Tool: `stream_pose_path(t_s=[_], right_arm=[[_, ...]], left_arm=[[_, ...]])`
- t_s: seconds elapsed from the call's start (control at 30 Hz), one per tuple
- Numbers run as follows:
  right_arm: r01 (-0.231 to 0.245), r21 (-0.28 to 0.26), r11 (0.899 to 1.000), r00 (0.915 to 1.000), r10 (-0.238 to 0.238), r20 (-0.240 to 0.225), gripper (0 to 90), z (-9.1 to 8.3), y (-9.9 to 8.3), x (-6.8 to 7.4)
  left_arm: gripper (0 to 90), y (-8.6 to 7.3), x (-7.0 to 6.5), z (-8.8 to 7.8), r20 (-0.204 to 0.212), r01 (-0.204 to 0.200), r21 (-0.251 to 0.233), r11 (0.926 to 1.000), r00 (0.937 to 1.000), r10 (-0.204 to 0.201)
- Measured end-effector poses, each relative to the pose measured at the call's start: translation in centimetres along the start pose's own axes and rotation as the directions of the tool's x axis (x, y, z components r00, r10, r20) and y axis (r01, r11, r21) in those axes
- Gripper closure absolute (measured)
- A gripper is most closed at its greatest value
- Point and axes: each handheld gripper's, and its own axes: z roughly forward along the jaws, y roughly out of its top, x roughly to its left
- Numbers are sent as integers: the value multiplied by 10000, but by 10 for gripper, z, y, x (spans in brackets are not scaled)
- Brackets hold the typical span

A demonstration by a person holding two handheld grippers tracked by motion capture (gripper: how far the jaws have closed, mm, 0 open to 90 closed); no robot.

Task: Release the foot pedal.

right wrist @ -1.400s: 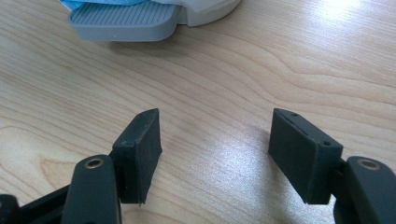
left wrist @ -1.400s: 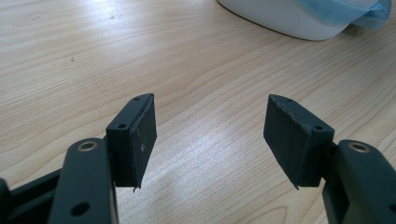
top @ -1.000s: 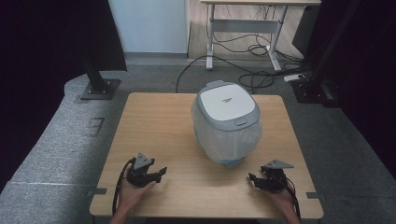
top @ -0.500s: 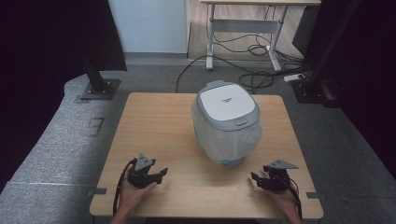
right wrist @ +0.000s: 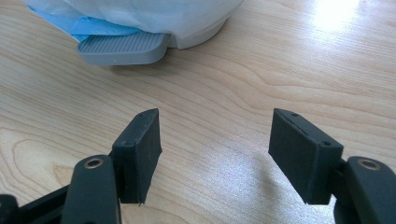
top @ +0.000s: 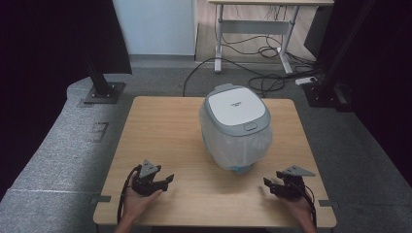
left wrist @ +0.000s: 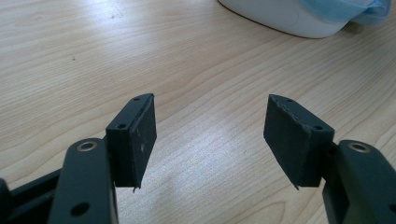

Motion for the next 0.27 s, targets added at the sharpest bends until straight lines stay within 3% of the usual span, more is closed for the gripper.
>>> stream_pose_path(t_s=[0.27], right_arm=[[8, 21, 10000, 10000, -8, 30, 326, 1, 0, -1]], left_arm=[[348, 0, 2, 0, -39, 32, 4, 10000, 10000, -32]])
